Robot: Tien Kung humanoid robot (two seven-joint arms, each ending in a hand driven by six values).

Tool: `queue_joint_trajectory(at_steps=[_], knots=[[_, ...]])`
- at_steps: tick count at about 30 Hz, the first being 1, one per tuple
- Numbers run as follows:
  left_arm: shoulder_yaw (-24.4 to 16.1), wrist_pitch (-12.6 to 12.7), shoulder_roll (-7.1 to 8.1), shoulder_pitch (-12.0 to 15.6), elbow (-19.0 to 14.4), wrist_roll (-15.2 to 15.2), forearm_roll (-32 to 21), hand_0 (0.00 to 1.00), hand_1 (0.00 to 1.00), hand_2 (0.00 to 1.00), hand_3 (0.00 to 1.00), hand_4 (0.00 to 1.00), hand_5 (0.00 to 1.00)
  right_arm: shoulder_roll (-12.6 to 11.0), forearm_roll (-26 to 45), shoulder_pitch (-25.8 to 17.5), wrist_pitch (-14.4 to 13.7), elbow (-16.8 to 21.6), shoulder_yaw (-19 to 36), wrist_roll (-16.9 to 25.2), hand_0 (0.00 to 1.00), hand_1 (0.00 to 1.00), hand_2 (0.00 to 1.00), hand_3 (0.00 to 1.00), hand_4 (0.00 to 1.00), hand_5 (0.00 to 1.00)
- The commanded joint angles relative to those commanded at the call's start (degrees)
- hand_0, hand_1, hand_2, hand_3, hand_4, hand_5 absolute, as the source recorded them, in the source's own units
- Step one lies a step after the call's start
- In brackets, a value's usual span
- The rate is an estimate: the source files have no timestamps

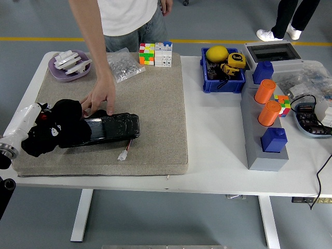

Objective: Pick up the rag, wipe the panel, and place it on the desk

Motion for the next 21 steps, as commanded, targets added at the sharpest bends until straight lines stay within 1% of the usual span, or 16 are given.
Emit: queue_joint_trajectory(at_steps=[7,14,21], knots=[[2.44,0.01,-0.68,-1.72,-0.17,-0.03,-0.35,0.250,0.190,0.511,0.460,0.387,0.002,-0.16,-0.02,0.15,-0.01,0.00,-0.08,-0.03,0.772,0.667,0.671,0.617,0.998,0.471],[7.26,0.07,-1.10,-4.06,-0.34,-0.23,-0.60,0.250,0.192,0.512,0.461,0.394,0.002,-0.08,-0.07,0.15,0.07,0.00,-0.32,-0.11,0.772,0.666,0.671,0.617,0.998,0.470],[12.93,-0.04,-1.56,-6.38,0.74,-0.49,-1.14,0.250,0.192,0.511,0.460,0.406,0.002,-0.31,-0.78,0.36,-0.03,0.00,0.13,-0.19,0.772,0.666,0.671,0.616,0.998,0.470]])
